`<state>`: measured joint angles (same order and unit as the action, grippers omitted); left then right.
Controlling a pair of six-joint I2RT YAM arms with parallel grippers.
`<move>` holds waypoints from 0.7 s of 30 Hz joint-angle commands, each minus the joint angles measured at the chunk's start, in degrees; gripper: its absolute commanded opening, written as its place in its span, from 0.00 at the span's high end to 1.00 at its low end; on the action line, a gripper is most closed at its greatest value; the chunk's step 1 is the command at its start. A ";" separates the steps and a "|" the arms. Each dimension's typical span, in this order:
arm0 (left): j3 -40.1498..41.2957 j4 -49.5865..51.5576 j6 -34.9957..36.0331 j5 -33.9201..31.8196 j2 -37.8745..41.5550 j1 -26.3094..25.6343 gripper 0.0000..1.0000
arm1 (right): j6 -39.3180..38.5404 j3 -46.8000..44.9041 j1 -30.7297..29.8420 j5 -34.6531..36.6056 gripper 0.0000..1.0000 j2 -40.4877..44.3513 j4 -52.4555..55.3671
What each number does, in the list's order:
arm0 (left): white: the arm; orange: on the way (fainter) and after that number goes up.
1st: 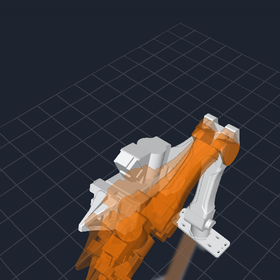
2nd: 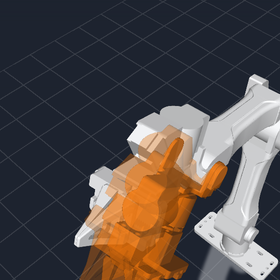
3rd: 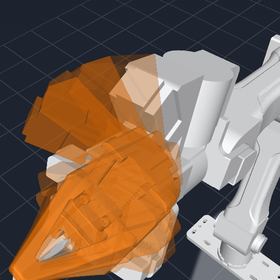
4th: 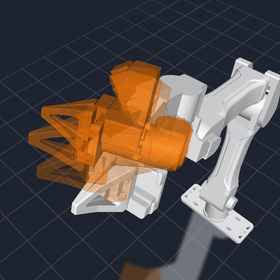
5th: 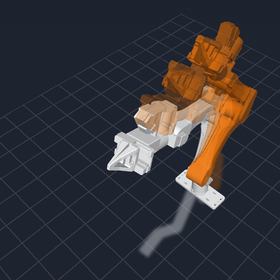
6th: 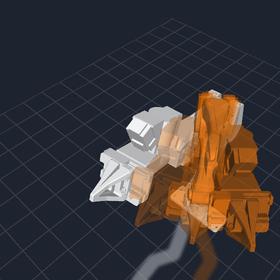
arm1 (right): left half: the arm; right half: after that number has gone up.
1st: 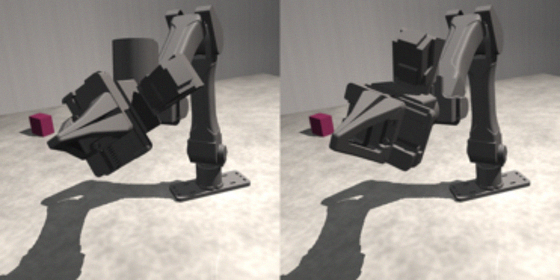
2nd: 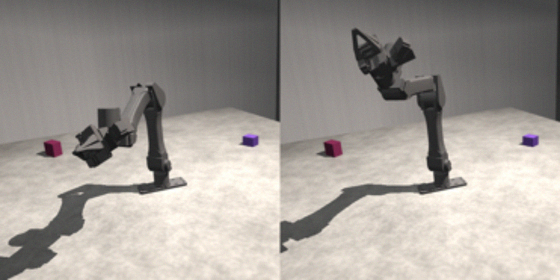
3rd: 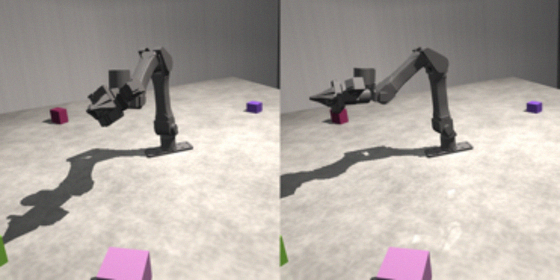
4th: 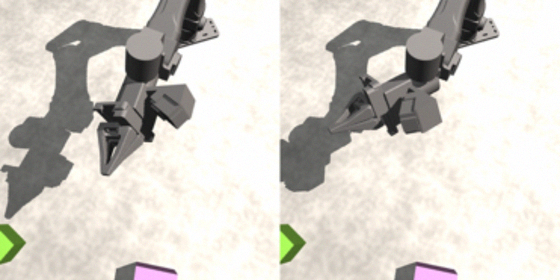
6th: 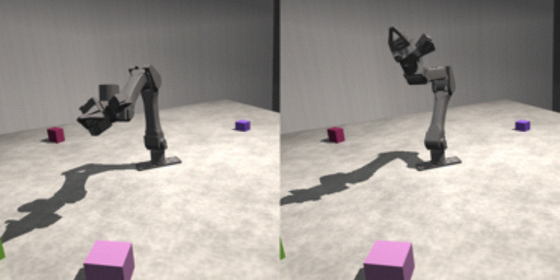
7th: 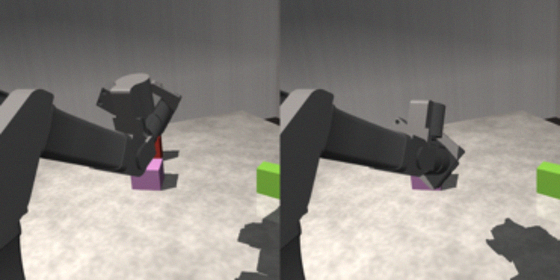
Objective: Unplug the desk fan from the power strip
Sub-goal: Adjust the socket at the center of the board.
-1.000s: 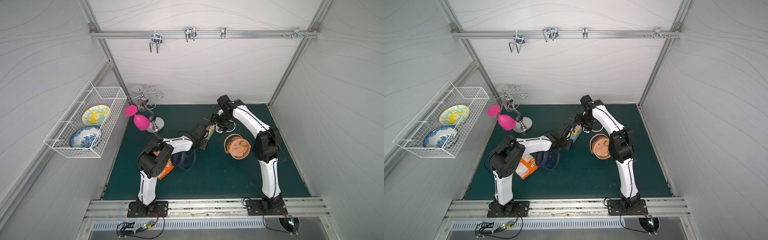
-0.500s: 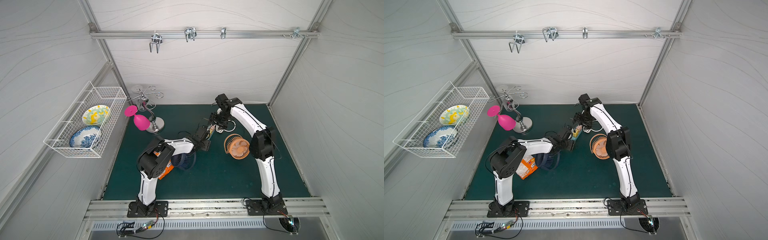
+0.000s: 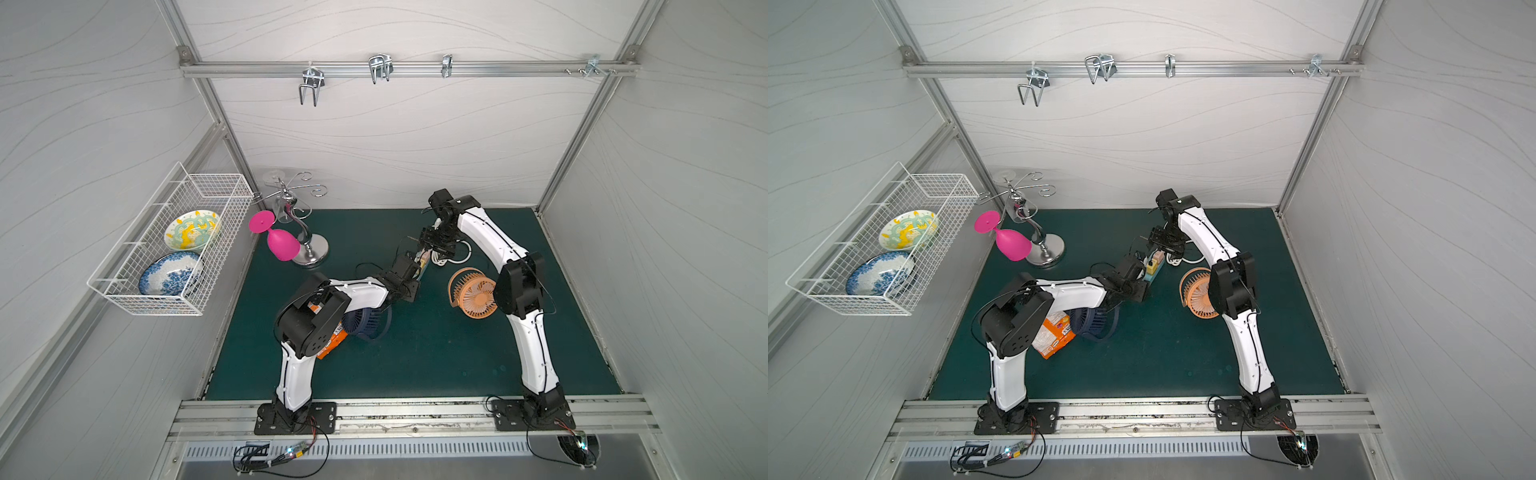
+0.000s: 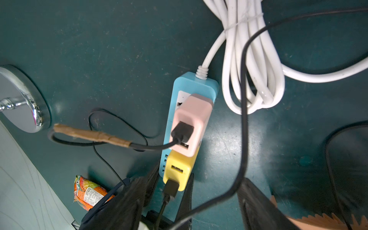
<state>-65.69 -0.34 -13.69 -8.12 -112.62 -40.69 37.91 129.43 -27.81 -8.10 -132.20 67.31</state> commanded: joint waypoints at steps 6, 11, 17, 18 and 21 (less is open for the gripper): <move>1.16 -2.87 -0.83 -0.70 2.04 -0.62 0.36 | -0.63 -3.77 -1.03 -0.25 0.26 5.68 -0.02; 2.01 -4.46 -2.02 -2.05 2.61 -0.62 0.30 | -0.53 -6.17 -2.84 0.08 0.28 5.88 -1.56; 2.85 -4.95 -1.57 -4.07 4.50 -0.70 0.26 | -0.56 -6.40 -2.92 -0.24 0.29 4.89 -1.88; 3.05 -4.98 -1.44 -4.04 4.76 -0.71 0.28 | -0.55 -6.05 -2.95 -0.25 0.29 4.59 -1.86; 3.91 -5.17 -0.93 -3.88 5.70 -0.71 0.31 | -0.51 -5.07 -2.90 -0.41 0.29 3.38 -1.77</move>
<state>-62.24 -3.55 -15.09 -10.98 -108.97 -41.06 37.67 123.04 -30.74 -8.14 -127.83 65.65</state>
